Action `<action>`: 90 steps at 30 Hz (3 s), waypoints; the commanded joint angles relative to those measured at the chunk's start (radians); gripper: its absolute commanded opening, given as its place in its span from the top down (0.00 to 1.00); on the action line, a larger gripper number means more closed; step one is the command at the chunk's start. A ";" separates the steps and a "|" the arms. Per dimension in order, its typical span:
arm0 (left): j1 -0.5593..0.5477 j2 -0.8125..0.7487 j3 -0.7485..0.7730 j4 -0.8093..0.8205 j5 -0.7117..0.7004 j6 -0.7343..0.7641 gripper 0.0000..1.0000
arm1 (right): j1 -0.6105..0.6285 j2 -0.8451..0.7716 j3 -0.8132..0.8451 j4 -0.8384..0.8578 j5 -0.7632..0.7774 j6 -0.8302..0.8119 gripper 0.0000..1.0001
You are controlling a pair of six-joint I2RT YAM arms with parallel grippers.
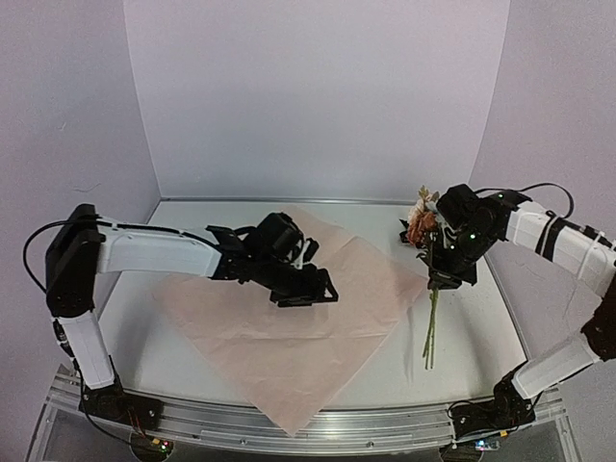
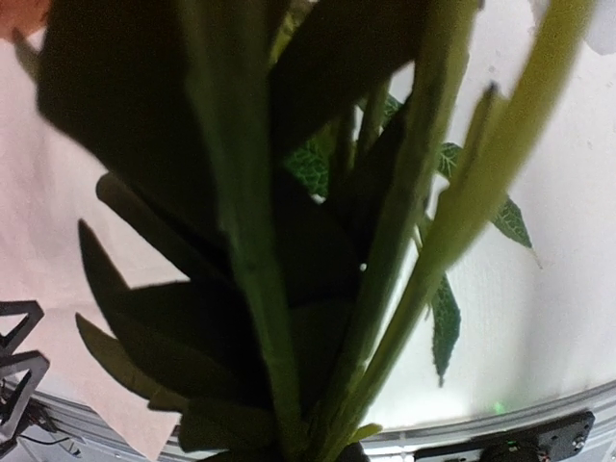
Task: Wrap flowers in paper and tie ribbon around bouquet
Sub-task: Place the fake flower on the flattened wrapping paper, then pick up the bottom corner of the flattened wrapping paper from the center of the board.
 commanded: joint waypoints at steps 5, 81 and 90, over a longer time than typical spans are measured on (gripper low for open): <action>0.226 -0.313 -0.222 -0.005 -0.049 0.014 0.27 | 0.117 0.318 0.331 0.221 -0.075 0.058 1.00; 0.574 -0.445 -0.588 0.103 0.087 0.054 0.27 | 0.610 0.254 0.049 0.367 -0.136 -0.684 0.25; 0.574 -0.515 -0.599 0.062 0.033 0.059 0.27 | 0.865 0.223 -0.155 0.602 -0.013 -0.823 0.24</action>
